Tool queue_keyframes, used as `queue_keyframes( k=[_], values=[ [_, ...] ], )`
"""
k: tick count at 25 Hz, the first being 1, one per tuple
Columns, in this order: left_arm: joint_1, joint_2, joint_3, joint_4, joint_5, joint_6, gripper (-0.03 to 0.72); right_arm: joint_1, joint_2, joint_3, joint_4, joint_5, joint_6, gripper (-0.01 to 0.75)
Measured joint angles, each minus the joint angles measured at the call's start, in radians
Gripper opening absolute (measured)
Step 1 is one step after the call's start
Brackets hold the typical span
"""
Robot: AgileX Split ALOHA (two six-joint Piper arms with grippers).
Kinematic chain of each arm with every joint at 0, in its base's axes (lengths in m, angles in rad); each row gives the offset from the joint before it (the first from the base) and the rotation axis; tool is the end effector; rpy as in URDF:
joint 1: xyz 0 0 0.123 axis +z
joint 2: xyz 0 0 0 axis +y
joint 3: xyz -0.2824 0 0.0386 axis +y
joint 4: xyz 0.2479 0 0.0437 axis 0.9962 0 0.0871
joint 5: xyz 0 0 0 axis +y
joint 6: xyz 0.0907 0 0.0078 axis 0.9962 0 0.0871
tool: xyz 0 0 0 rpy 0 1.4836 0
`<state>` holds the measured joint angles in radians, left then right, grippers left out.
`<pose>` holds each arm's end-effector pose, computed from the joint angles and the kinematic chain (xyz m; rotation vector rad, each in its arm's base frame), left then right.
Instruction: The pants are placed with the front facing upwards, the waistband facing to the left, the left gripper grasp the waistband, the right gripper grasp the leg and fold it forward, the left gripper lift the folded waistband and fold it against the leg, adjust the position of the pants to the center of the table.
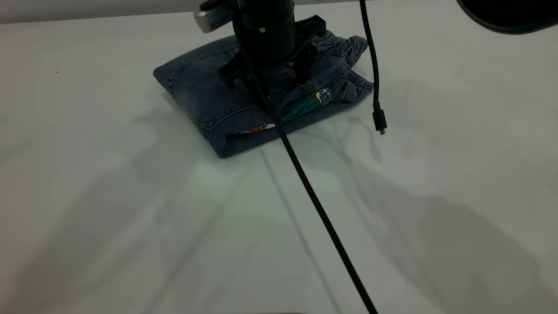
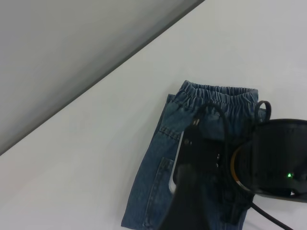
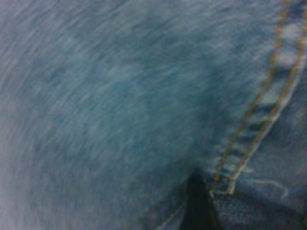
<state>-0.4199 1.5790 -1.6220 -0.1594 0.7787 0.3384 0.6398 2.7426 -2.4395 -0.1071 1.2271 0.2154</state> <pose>0.3237 -0.1557 0.4051 0.7609 2.0834 -0.2317 0.4358 0.3129 0.0750 -0.6712 2.9056 -0.0609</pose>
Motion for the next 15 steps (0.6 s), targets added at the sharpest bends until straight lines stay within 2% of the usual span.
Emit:
queue_keyframes(
  k=[5,15],
  values=[
    [0.000,0.000,0.000,0.000,0.015,-0.001,0.570,-0.009,0.002,-0.001,-0.008,0.005,0.207,0.422],
    [0.000,0.000,0.000,0.004,0.015,-0.001,0.570,-0.141,0.002,-0.001,0.120,-0.008,0.244,0.421]
  ],
)
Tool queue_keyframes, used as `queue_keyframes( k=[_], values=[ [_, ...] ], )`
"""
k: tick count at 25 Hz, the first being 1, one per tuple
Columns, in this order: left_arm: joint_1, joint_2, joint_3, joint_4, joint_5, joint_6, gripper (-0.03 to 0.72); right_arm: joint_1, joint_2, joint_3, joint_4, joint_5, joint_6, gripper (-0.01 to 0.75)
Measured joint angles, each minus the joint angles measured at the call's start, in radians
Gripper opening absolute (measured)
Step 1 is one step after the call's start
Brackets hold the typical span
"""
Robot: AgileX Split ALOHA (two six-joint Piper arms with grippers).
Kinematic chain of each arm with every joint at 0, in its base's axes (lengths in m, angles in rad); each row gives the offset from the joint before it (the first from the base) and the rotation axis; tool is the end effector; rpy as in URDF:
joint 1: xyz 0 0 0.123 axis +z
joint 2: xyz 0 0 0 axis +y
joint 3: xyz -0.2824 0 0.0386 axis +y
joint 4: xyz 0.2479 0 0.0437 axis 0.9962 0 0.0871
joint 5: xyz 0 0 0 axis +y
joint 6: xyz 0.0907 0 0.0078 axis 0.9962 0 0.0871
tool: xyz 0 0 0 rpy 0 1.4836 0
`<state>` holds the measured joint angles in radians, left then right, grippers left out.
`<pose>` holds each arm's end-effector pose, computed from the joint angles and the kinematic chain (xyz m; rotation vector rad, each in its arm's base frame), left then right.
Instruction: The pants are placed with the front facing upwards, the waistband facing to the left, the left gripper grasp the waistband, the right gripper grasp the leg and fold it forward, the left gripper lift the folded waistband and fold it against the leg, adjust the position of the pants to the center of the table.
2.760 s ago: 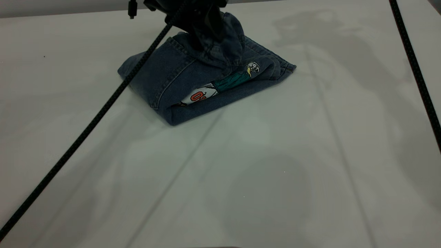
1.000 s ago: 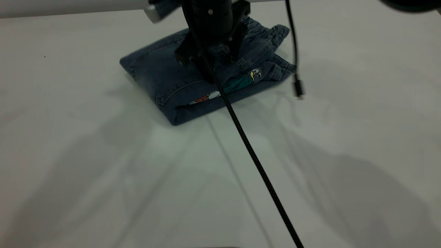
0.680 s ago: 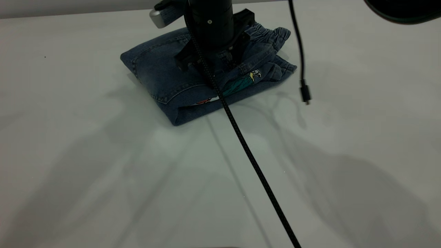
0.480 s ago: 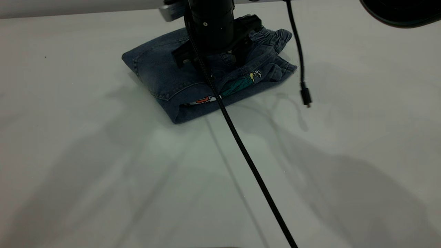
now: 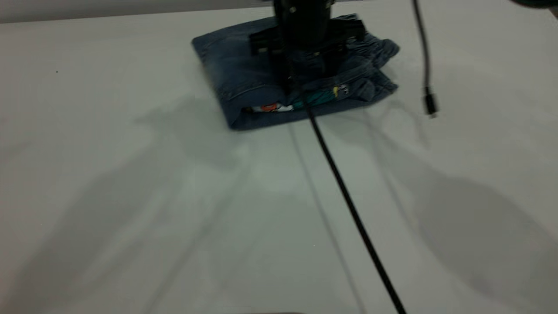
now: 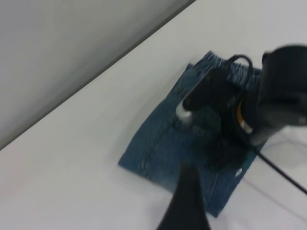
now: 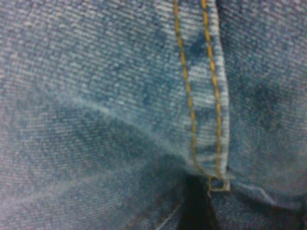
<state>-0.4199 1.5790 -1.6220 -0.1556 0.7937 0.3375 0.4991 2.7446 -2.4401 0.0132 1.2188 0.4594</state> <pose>0.3230 -0.1552 0.4040 0.7681 2.0969 -0.2282 0.4710 0.2580 0.0737 -0.0544 3.0254 0.1112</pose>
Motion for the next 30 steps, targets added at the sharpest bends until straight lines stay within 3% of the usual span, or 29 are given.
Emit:
queue_keyframes(
  k=[10,17,30],
  values=[
    [0.000,0.000,0.000,0.000,-0.002,0.000,0.570,-0.092,0.000,-0.001,0.080,-0.003,0.040,0.421],
    [0.000,0.000,0.000,0.001,-0.007,0.000,0.570,-0.081,0.004,-0.001,0.195,-0.003,0.004,0.421],
    [0.000,0.000,0.000,0.001,-0.007,0.001,0.570,-0.010,-0.101,0.010,0.160,0.012,-0.051,0.421]
  ],
)
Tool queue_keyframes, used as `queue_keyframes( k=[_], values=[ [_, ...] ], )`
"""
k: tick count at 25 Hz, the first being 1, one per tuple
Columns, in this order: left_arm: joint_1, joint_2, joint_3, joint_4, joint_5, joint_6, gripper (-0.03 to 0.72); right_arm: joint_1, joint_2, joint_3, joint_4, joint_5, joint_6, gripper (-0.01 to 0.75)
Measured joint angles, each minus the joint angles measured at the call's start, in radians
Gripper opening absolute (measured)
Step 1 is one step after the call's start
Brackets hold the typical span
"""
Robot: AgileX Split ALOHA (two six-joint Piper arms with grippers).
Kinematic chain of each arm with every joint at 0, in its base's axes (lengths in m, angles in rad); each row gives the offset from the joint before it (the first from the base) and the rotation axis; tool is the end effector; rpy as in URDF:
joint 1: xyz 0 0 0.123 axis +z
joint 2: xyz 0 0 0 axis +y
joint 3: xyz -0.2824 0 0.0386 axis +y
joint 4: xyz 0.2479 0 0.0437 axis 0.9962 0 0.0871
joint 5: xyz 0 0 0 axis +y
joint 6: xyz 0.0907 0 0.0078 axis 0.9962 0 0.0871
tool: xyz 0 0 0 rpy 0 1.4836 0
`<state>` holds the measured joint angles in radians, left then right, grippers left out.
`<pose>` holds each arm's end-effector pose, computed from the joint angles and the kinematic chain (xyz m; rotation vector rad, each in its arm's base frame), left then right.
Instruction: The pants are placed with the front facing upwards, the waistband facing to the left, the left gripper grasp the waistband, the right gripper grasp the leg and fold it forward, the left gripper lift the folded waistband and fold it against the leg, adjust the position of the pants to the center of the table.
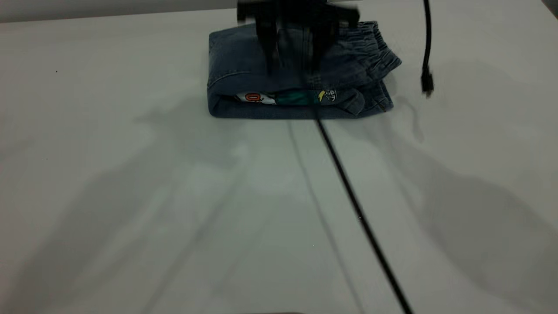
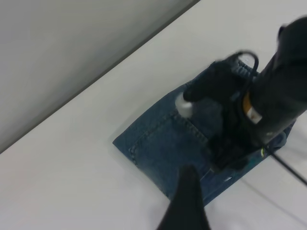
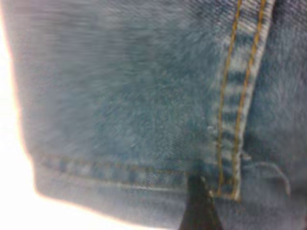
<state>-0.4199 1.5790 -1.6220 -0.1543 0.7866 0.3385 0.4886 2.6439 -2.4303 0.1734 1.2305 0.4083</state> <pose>0.3234 -0.1553 0.4045 0.7665 2.0900 -0.2259 0.4676 0.2654 0.1263 -0.0598 2.9997 0.3695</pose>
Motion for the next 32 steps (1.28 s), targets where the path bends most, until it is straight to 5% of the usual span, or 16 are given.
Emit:
queue_keyframes(
  k=[10,19,32],
  values=[
    [0.000,-0.085,0.000,0.028,0.061,0.000,0.570,0.000,-0.322,0.000,-0.058,0.017,-0.153,0.421],
    [0.000,-0.243,0.000,0.053,0.324,0.000,0.570,0.000,-0.662,0.029,-0.062,0.031,-0.287,0.421],
    [0.000,-0.405,0.130,0.052,0.386,-0.037,0.570,0.000,-1.341,0.695,-0.159,0.038,-0.343,0.421]
  ],
)
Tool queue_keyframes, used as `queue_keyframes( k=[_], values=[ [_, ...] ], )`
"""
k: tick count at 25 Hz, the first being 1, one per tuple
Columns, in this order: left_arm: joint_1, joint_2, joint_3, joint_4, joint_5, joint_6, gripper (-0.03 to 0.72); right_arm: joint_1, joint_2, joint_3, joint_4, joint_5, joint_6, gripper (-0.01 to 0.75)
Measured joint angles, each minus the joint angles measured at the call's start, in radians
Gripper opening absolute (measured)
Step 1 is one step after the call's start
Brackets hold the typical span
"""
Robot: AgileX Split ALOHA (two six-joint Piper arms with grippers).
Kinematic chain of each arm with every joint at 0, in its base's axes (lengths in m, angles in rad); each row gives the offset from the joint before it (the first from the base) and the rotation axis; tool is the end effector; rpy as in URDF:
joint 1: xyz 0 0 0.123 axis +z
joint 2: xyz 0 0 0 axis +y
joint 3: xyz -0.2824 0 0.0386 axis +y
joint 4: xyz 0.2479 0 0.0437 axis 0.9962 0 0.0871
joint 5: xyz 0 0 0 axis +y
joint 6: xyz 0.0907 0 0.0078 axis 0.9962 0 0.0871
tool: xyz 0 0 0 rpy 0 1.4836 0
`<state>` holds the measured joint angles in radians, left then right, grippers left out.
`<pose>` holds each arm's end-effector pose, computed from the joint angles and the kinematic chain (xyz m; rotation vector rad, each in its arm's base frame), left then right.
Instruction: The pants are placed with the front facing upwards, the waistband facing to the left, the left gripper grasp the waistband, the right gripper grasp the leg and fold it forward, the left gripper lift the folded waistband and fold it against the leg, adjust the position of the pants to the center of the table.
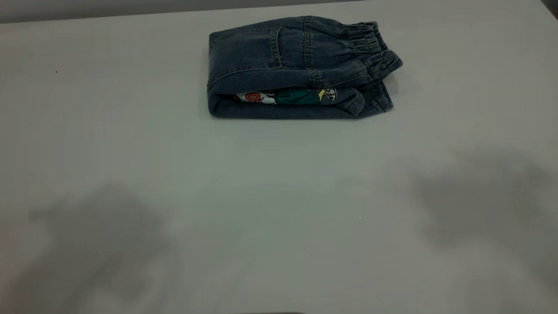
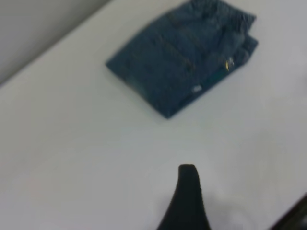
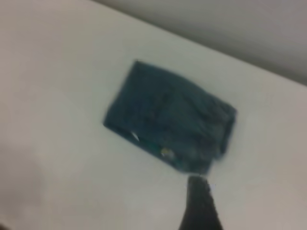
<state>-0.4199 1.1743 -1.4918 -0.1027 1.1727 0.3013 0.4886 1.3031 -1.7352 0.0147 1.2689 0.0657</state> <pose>0.1916 -0.0950 0.4544 0.8262 2.1897 -0.1893 0.2077 0.1119 0.4869 -0.4929 2.2866 0.2966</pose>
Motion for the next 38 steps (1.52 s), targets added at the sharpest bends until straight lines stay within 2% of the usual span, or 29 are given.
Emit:
queue_keyframes(
  k=[14,21,26,38],
  values=[
    [0.000,-0.170,0.496,-0.005,0.000,-0.040,0.570,0.000,-0.602,0.869,-0.057,-0.005,-0.001,0.421],
    [0.000,-0.271,0.702,-0.005,-0.005,-0.052,0.570,0.000,-0.925,1.168,-0.035,-0.032,0.000,0.421],
    [0.000,-0.361,0.819,-0.020,-0.019,-0.092,0.570,0.000,-1.086,1.259,0.005,-0.125,0.000,0.421],
    [0.000,-0.675,0.964,-0.023,-0.054,-0.106,0.570,0.000,-1.128,1.262,0.009,-0.139,-0.002,0.421]
  ],
)
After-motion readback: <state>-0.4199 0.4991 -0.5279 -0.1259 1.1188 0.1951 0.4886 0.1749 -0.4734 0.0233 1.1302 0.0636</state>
